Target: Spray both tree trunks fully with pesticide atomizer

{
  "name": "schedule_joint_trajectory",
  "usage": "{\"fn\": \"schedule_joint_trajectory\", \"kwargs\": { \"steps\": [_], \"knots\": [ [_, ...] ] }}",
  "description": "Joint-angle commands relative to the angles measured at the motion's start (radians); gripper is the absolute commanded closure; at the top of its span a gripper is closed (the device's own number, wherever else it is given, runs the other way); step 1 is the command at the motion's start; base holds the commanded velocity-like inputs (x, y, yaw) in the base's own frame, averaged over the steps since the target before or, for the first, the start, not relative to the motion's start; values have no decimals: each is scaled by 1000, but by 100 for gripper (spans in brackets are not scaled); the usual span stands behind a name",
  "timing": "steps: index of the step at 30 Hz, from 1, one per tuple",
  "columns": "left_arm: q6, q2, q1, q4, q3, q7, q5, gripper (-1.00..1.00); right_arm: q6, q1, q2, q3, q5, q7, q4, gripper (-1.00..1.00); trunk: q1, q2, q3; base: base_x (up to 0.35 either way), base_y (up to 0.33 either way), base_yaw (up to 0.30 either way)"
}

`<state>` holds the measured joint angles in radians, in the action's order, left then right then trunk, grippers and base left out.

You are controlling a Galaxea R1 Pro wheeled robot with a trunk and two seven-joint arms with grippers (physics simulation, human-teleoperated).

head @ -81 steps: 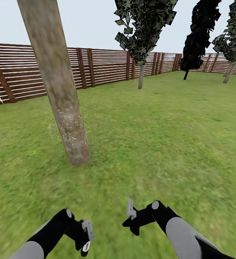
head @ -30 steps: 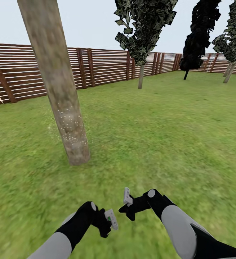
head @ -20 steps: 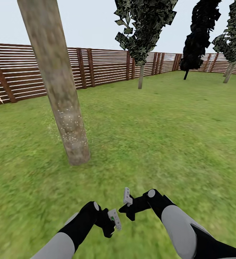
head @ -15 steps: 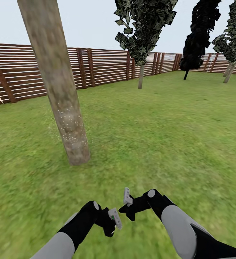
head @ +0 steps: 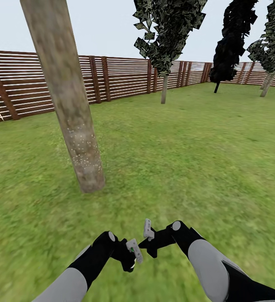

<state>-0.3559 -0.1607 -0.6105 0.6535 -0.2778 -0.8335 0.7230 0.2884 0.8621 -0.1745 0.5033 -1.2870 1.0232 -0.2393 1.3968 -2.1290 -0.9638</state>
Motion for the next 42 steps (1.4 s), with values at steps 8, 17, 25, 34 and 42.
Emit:
{"fn": "schedule_joint_trajectory", "kwargs": {
  "steps": [8, 17, 25, 34, 42],
  "knots": [
    [2, -3, 0, 0, -2, -1, -35, 100, 0, 0, 0, 0, 0, 0, 0, 100, 0, 0, 0, 0, 0, 0],
    [4, 0, 0, -9, -5, -1, -35, 100, 0, 0, 0, 0, 0, 0, 0, 100, 0, 0, 0, 0, 0, 0],
    [9, 202, -1, -12, 41, -3, -32, 100, 0, 0, 0, 1, 0, 1, 1, 100, 0, 0, 0, 0, 0, 0],
    [155, 277, 14, -61, 362, 2, -43, 100, 3, -27, 161, 2, 237, -149, 2, 100, 0, 0, 0, 0, 0, 0],
    [288, 262, 16, -185, 640, 275, -102, 100, 46, -337, 239, 24, 582, -886, 3, -100, 0, 0, 0, 0, 0, 0]
  ]
}}
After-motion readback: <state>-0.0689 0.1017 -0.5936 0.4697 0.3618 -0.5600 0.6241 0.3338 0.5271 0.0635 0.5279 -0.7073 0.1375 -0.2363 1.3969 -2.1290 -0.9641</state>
